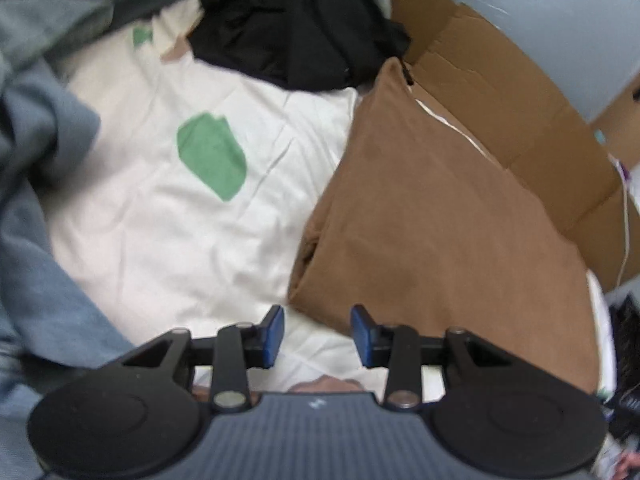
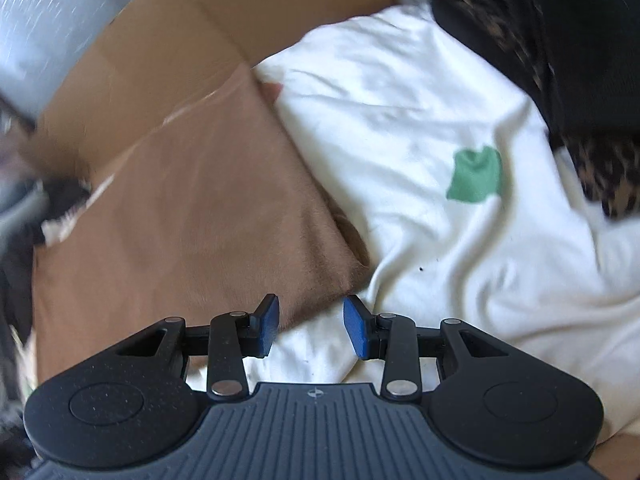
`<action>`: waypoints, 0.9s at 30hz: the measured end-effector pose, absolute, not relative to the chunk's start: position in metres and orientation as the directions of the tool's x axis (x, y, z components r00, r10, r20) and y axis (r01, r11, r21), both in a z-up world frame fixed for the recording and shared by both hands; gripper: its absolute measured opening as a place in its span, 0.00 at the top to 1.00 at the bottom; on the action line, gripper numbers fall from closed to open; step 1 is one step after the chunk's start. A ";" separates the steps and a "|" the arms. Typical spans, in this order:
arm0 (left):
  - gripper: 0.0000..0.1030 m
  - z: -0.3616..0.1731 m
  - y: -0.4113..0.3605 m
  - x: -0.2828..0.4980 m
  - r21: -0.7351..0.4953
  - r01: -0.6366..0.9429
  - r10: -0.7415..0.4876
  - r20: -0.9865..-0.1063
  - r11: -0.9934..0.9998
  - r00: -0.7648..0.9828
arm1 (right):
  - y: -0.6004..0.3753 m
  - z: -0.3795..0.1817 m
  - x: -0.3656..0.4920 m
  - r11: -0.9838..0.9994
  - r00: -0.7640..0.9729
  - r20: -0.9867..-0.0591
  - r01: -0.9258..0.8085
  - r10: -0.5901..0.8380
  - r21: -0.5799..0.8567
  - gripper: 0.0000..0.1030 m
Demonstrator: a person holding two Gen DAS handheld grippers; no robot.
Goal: Fold clothes
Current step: 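Lower both open tools to the folded brown shirt edge, then close both tools on the folded shirt edge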
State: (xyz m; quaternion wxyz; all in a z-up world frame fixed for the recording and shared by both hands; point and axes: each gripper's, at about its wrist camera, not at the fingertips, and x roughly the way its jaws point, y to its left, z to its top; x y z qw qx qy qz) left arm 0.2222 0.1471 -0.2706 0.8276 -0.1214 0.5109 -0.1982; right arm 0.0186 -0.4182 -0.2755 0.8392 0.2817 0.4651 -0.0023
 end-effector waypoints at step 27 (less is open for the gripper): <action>0.66 -0.326 0.171 0.237 -0.797 -0.054 -0.722 -0.572 0.602 0.388 | -0.455 -0.330 0.014 0.439 0.714 -0.561 0.382 0.419 0.813 0.68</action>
